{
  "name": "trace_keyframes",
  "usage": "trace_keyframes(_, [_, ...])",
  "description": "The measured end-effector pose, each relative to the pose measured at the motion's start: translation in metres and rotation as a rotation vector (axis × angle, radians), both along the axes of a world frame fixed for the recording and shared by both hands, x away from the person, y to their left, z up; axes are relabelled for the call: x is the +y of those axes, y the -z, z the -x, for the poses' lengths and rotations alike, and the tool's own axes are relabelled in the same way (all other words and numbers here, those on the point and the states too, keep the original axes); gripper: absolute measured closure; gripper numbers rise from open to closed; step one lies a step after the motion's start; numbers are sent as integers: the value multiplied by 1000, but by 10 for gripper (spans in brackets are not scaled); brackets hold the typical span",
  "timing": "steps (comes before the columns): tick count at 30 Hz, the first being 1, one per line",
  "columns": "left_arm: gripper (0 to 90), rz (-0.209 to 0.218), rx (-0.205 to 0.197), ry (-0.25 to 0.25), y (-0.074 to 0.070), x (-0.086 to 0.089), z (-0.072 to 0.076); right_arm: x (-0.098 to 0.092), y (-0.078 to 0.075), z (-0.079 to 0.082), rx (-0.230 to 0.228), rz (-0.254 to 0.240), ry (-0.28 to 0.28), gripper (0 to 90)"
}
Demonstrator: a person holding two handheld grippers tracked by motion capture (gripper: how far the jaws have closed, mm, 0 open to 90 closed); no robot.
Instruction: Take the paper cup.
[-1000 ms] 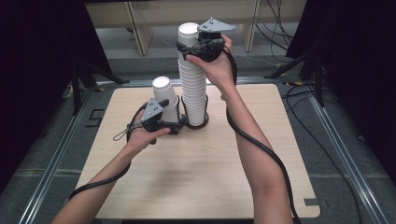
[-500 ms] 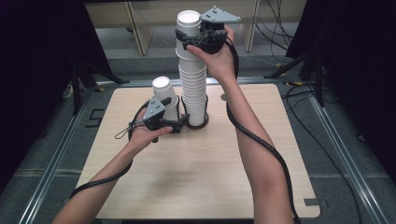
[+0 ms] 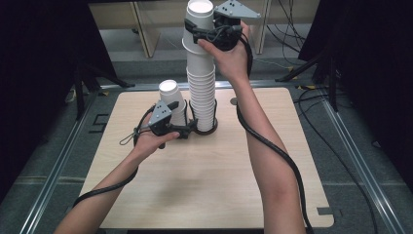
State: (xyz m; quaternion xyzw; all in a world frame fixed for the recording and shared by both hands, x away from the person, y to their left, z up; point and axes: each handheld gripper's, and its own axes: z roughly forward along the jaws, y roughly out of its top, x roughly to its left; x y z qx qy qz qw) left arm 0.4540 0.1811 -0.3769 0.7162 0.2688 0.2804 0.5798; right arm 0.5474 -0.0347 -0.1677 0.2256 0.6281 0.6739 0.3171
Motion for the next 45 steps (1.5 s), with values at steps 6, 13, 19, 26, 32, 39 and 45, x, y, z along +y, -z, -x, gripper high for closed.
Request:
trace_keyframes(6, [42, 28, -5, 5, 1, -2, 0, -4, -8, 4, -19, -27, -12, 242])
trace_keyframes(13, [43, 23, -5, 0, 1, -2, 0, -4, -7, 6, -36, -24, -11, 243])
trace_keyframes(19, [43, 30, -4, 3, 0, -2, 0, -5, -6, 8, -31, -33, -12, 244])
trace_keyframes(26, [43, 32, -10, 4, -1, -1, 1, -9, -9, 19, -55, -75, -28, 244])
trace_keyframes(32, [44, 31, -14, 2, -1, -3, 2, -14, -10, 25, -84, -70, -21, 245])
trace_keyframes(39, [43, 26, -19, 5, -1, -3, 3, -25, -6, 36, -94, -96, -19, 245])
trace_keyframes(45, [43, 21, -4, 7, 0, -5, 4, -35, -3, 45, -105, -105, -20, 246])
